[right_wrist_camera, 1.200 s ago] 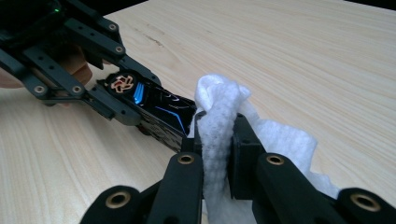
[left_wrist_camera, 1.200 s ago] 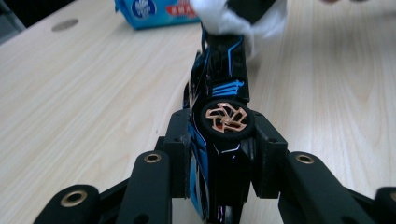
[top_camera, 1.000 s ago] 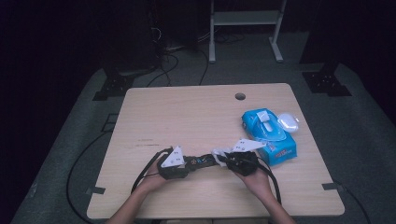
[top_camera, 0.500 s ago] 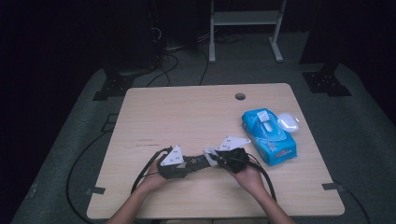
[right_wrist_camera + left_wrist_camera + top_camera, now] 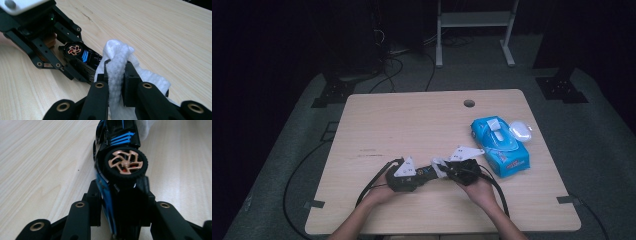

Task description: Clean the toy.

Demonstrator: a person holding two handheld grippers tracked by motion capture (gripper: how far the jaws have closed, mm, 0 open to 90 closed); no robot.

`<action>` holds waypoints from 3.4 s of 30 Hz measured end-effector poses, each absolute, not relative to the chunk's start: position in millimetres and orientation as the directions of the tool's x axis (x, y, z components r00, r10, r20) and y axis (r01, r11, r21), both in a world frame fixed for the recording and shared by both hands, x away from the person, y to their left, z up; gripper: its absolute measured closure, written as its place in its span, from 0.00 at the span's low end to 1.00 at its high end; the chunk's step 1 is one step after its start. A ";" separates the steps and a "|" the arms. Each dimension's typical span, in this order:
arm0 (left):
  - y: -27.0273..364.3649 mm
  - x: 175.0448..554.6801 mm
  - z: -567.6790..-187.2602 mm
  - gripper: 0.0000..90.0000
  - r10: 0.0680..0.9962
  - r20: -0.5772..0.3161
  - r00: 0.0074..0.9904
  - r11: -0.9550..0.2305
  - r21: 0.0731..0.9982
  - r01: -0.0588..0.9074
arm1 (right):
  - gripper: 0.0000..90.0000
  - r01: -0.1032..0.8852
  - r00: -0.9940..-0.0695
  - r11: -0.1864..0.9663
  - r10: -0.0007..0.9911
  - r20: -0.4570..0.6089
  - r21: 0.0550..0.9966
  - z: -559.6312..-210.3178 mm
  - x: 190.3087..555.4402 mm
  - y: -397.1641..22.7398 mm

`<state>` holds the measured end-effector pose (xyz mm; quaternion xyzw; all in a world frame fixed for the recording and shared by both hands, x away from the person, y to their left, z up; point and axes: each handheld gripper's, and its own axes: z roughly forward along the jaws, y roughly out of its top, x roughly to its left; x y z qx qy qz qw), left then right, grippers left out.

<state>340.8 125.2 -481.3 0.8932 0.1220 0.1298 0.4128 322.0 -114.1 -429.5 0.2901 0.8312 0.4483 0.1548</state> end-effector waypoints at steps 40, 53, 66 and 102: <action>120.6 342.9 -480.2 0.67 0.350 0.143 0.926 -0.592 0.799 0.101 | 0.93 0.390 -0.732 0.413 0.681 0.005 0.823 -427.3 331.6 -144.3; 119.8 342.5 -480.0 0.74 0.341 0.165 0.926 -0.590 0.804 0.074 | 0.93 0.375 -0.797 0.406 0.600 0.066 0.833 -428.0 330.8 -119.5; 130.4 343.8 -469.9 0.56 0.345 0.126 0.930 -0.565 0.819 0.098 | 0.93 0.419 -0.750 0.369 0.656 0.087 0.830 -430.4 332.6 -146.9; 125.0 337.3 -473.7 0.22 0.295 0.098 0.950 -0.650 0.749 0.124 | 0.92 0.466 -0.778 0.439 0.617 0.119 0.768 -461.7 309.4 -156.8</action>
